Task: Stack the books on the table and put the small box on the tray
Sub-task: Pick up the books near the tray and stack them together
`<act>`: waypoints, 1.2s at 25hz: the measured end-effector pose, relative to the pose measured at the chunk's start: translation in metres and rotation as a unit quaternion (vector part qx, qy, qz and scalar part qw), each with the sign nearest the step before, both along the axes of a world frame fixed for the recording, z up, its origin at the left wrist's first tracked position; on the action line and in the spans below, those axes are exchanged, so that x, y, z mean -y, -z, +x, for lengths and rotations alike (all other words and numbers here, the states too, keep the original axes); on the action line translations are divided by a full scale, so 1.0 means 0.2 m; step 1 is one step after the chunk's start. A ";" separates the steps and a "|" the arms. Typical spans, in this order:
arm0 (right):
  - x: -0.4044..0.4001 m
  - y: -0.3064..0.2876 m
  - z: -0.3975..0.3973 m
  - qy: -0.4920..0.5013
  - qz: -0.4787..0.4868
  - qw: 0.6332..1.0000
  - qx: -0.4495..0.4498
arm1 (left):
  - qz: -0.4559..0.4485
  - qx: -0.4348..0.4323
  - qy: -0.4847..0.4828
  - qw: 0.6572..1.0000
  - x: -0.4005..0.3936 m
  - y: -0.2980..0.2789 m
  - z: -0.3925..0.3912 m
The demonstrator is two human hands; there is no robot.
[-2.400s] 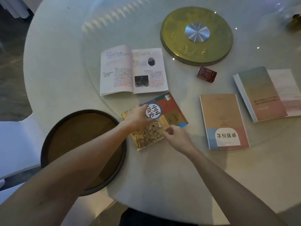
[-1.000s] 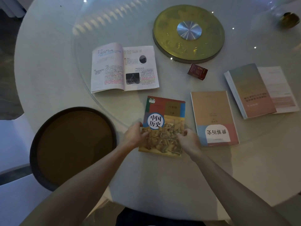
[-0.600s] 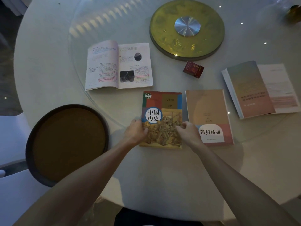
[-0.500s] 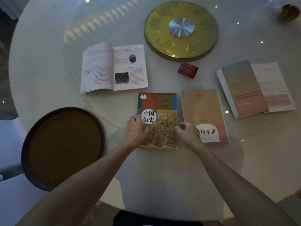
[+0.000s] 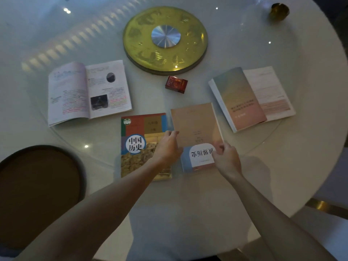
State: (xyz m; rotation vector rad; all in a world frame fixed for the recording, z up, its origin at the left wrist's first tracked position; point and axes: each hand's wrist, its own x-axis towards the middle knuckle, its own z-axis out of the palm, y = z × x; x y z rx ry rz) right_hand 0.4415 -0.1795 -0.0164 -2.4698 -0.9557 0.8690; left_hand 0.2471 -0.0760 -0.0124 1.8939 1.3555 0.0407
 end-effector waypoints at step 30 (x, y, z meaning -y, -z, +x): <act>-0.42 -0.72 0.41 -0.150 0.148 0.939 -0.273 | 0.219 -0.026 0.156 0.963 -0.44 -0.48 0.11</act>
